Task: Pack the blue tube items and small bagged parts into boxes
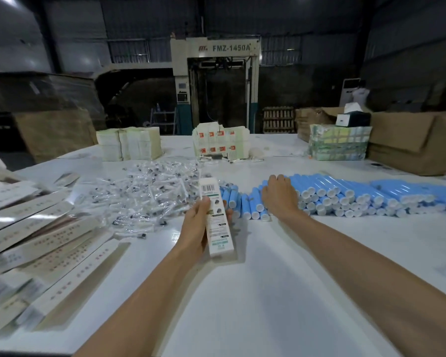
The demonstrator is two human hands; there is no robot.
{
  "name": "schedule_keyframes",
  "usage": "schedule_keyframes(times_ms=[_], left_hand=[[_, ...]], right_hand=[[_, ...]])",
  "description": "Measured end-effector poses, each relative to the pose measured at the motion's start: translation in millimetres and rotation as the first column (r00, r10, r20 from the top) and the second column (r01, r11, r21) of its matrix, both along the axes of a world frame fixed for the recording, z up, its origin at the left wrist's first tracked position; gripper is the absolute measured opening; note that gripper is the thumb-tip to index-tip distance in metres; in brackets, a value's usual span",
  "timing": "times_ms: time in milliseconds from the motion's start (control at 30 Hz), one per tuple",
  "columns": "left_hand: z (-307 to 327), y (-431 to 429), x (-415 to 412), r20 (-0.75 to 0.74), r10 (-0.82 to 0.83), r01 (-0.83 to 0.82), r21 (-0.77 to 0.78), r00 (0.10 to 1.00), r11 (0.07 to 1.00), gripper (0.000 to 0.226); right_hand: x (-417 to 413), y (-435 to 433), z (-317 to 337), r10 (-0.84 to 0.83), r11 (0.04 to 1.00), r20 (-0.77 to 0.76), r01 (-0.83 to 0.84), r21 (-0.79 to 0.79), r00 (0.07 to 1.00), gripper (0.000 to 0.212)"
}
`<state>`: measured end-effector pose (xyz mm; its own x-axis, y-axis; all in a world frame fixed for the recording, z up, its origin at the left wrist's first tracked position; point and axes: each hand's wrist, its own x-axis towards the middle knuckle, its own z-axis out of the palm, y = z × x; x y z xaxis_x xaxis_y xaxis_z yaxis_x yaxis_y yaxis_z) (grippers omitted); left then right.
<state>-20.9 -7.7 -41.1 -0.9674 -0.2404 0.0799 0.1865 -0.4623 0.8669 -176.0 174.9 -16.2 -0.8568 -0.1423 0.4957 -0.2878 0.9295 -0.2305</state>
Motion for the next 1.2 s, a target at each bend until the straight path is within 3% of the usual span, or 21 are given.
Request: schedule_keyframes(times_ms=[100,267,400,567,633,733,800,833,900,967,1100,1200], left_hand=[[-1,-1,-2,-0.026,-0.027,0.028,0.013,0.999,1.0,0.032],[-5,-4,-6,-0.031,-0.041,0.039,-0.056,0.999,0.998,0.031],[-10,-8,-12,0.003,0.003,-0.003,-0.203,1.0,0.979,0.031],[-11,-9,-12,0.028,-0.004,0.01,-0.209,1.0,0.978,0.031],[-10,-9,-11,0.022,-0.028,0.032,-0.209,0.999,0.977,0.033],[-9,-8,-8,0.026,-0.058,0.062,-0.218,0.998,0.974,0.036],[-8,-7,-7,0.025,-0.071,0.075,-0.229,0.997,0.97,0.039],[-7,-6,-6,0.021,-0.077,0.079,-0.232,0.997,0.97,0.04],[-5,-6,-5,0.015,-0.098,0.099,-0.225,0.995,0.969,0.044],[-3,-5,-3,0.012,-0.139,0.139,-0.219,0.99,0.966,0.048],[-1,-4,1,0.01,-0.196,0.192,-0.257,0.981,0.947,0.05],[-1,-4,3,0.01,-0.217,0.211,-0.275,0.976,0.938,0.052]], right_hand=[[-17,-4,0,-0.063,0.966,-0.014,0.065,0.249,0.998,0.03],[-25,-12,-6,-0.121,0.874,-0.021,0.117,0.472,0.992,0.025],[-21,-19,-7,-0.164,0.821,-0.04,0.159,0.549,0.986,0.029],[-13,-22,-1,-0.159,0.814,-0.068,0.17,0.556,0.985,0.027],[-13,-21,0,-0.135,0.862,-0.088,0.161,0.481,0.987,0.035],[-15,-12,2,-0.112,0.963,-0.097,0.133,0.236,0.989,0.057],[-12,-2,10,-0.072,0.995,0.047,0.075,-0.065,0.996,0.056],[-8,2,18,0.0,0.96,0.175,0.049,-0.276,0.985,0.051],[3,9,30,0.285,0.699,0.33,0.04,-0.714,0.9,0.042],[22,10,39,0.489,0.388,0.23,0.026,-0.921,0.841,0.039],[59,9,61,0.702,-0.078,-0.076,-0.03,-0.997,0.708,0.037],[78,7,80,0.784,-0.33,-0.277,-0.005,-0.944,0.556,0.032]])
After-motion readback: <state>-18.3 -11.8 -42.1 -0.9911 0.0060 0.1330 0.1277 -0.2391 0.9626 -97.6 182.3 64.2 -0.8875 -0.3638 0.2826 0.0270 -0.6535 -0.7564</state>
